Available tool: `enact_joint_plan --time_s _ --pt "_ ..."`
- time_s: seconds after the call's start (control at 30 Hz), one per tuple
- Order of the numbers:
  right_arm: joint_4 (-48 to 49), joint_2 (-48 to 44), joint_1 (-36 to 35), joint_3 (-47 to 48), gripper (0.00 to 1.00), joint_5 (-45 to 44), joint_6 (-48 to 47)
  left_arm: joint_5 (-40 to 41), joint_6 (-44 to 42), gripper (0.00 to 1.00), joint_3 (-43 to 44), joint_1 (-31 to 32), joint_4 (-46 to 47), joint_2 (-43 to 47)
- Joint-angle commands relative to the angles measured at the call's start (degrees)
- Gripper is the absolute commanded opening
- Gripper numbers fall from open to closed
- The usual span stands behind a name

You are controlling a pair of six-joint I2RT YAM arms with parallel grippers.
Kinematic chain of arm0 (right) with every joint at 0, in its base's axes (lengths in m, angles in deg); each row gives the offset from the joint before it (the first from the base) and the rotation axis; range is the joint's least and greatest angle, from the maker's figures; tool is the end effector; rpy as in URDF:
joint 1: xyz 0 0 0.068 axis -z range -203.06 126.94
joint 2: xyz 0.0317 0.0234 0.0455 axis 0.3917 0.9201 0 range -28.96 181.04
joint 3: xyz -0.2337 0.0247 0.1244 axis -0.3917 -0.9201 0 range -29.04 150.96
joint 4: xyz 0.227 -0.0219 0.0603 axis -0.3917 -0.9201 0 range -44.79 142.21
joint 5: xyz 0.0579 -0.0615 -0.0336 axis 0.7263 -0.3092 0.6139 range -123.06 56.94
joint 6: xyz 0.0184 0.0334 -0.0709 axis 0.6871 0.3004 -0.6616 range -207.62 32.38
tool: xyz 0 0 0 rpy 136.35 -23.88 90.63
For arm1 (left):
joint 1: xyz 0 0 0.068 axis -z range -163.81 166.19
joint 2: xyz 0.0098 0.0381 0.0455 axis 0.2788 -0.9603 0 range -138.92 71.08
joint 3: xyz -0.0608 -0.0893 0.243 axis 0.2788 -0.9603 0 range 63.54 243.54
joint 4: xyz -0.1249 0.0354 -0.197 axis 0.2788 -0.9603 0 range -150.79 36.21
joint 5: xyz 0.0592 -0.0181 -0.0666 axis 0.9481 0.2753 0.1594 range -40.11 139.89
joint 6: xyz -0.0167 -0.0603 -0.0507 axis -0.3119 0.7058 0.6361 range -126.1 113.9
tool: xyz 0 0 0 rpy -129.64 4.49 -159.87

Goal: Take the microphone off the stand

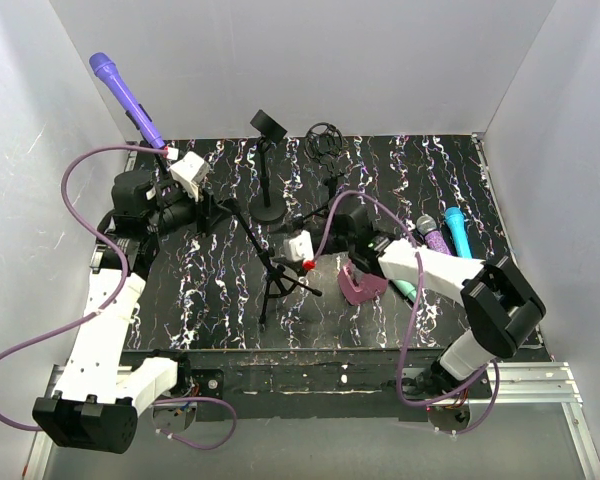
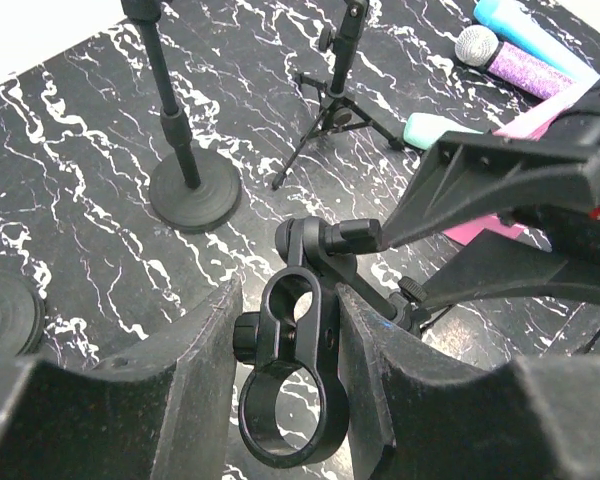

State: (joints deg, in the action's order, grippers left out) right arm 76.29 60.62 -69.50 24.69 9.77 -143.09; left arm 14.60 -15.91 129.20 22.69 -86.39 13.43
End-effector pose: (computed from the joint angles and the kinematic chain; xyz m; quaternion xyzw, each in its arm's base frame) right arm 0.2083 0.2877 0.2660 -0.7060 0.2761 0.2361 0.6078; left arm 0.2027 -0.0636 0.3659 0.2759 0.7705 -0.2401 0.5221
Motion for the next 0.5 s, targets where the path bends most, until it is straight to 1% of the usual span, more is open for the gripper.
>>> enact_joint_plan --time_s 0.0,0.07,0.17,0.23,0.3,0.37,0.4,0.47 --pt "-19.02 -3.71 3.45 10.75 0.73 3.57 9.11 -2.41 1.28 0.0 -0.72 0.09 0.34 0.43" --pt "-28.07 -2.66 5.38 15.32 0.73 6.02 16.4 -3.29 0.84 0.0 -0.37 0.09 -0.09 -0.09" --pt "-35.04 1.28 8.02 22.35 0.72 9.1 31.76 -4.09 0.66 0.0 -0.1 0.09 -0.45 -0.71" --pt "-36.64 4.62 8.99 26.23 0.7 12.7 42.41 -4.0 0.75 0.0 -0.28 0.09 -0.1 -0.8" --pt "-35.51 6.56 8.91 27.47 0.7 13.77 50.77 -3.56 0.75 0.0 -0.19 0.09 0.25 -0.89" --pt "-29.03 6.22 8.73 24.24 0.71 12.64 59.89 -3.03 0.84 0.0 -0.02 0.09 0.17 -0.97" --pt "-25.95 5.79 8.29 22.83 0.72 11.59 62.55 -2.86 0.93 0.0 0.16 0.09 0.08 -0.8" --pt "-24.6 5.26 7.5 21.33 0.73 9.3 64.43 -2.51 0.84 0.0 0.6 0.09 -0.36 -0.97"
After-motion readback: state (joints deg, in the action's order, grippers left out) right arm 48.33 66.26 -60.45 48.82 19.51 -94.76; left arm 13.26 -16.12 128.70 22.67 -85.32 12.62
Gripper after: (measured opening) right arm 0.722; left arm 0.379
